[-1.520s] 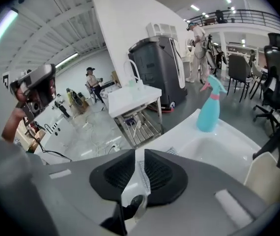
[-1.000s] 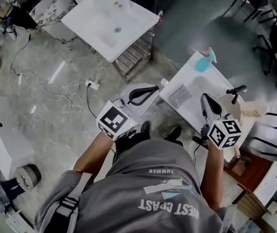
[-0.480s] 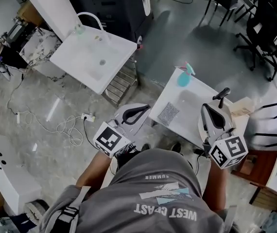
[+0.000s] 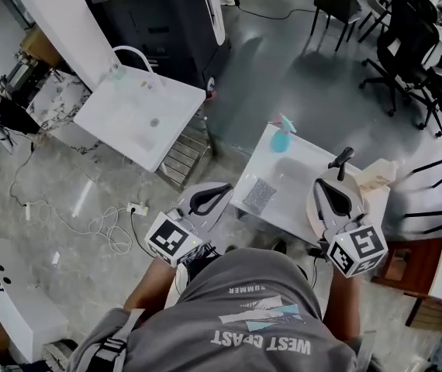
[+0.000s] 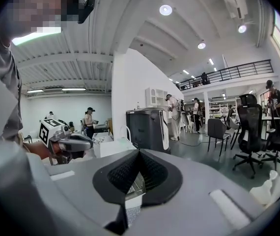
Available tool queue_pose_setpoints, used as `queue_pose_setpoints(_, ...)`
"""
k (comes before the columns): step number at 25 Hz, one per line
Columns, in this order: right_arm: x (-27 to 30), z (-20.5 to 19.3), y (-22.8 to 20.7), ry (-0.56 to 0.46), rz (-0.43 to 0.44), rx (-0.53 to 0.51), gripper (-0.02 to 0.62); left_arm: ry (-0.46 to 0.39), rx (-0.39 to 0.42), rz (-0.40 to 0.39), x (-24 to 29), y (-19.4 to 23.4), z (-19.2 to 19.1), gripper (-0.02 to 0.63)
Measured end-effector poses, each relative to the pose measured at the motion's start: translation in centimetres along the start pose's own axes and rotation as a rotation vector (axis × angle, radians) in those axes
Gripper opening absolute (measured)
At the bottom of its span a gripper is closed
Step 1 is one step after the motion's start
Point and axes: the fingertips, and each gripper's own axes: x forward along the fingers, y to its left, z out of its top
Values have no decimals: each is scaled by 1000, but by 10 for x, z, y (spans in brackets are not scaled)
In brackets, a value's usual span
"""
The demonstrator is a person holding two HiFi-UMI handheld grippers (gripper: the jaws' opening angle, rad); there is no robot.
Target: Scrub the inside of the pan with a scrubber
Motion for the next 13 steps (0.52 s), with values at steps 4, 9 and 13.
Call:
queue_pose_setpoints(4, -4, 0, -3, 10, -6, 4, -2, 9, -9, -4, 1, -5, -1, 3)
queue_pose_setpoints(9, -7, -5, -8, 13, -6, 15, -2, 16, -10, -8, 6, -10, -4, 3)
queue_pose_setpoints(13, -13, -21, -6, 15, -4, 21, -2, 16, -10, -9, 6, -20, -14, 3)
